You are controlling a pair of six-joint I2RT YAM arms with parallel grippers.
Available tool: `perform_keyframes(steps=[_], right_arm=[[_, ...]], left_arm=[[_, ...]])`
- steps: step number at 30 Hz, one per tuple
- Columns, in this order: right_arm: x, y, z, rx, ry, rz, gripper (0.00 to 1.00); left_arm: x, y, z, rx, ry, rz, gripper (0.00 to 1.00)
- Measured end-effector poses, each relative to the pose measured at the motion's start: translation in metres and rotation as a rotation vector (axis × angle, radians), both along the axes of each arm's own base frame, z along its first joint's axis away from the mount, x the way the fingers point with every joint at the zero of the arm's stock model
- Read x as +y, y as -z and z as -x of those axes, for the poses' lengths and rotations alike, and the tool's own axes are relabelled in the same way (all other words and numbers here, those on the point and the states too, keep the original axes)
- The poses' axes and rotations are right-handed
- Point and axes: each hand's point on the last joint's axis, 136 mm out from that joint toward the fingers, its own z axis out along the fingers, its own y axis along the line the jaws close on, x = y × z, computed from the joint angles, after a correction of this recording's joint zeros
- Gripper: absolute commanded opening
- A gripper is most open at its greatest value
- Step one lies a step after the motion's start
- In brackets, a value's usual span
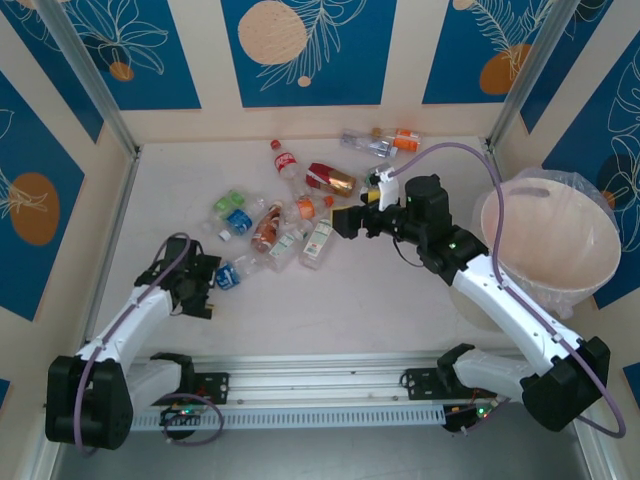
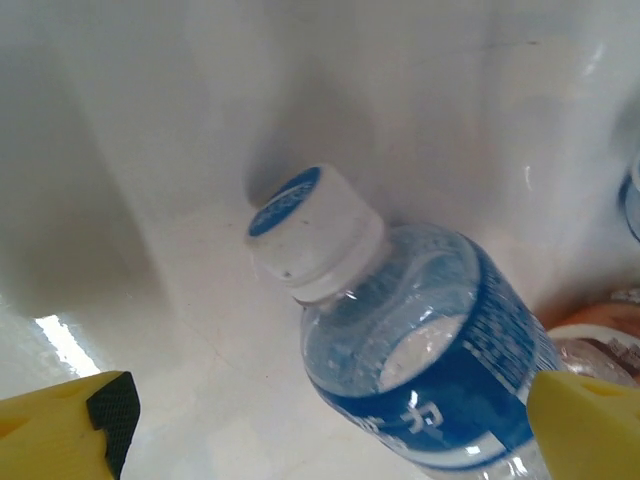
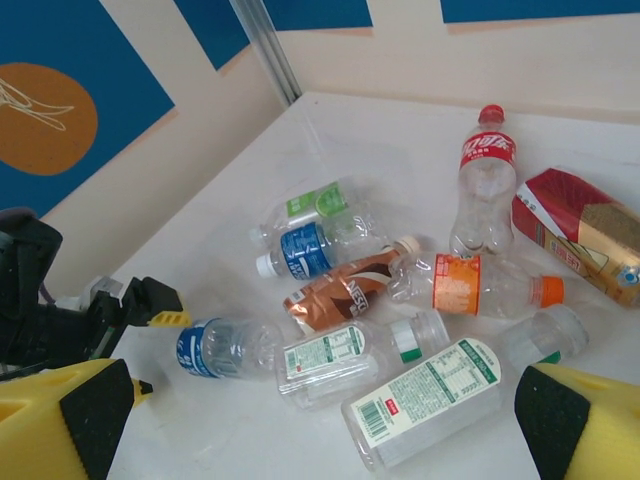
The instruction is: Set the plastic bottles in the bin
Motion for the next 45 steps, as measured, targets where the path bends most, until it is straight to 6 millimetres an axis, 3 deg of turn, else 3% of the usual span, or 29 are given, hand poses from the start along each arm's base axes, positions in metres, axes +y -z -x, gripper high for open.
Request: perform_keyframes(steps=[6,13,19,28,34,41,45], right_arm=[[0.005,0.012,0.003,0.018,-0.002,0.024,1.0],[0.003,0.015,0.001,0.016,0.031,0.044,1.0],[0.0,0.018,0.0,0.023,0.051,0.061,1.0],[-0.008,0.03,-0.001,0.032,0.097,0.082,1.0],[-0.011,0.037,-0.002,0.05,0.142,0.031,1.0],[0.0,0.042,0.005,0.102,0.097,-0.059,1.0],[0.02,0.044,0.019,0.136,-0.034,-0.12,1.0]], left_arm=[[-0.005,-0.007,-0.023,-0.061,-0.116,0.091,1.0],[-0.017,0.014,-0.032,0.002,-0.201,0.179,0.94],[-0.027,0.027,-0.034,0.043,-0.211,0.221,0.68],[-0.035,0.026,-0.044,0.029,-0.162,0.237,0.34],[-0.03,0.023,-0.041,0.013,-0.156,0.202,0.32],[-0.024,-0.012,-0.046,-0.122,-0.043,0.122,0.27],[-0.042,-0.067,-0.076,-0.283,0.142,0.083,0.27]])
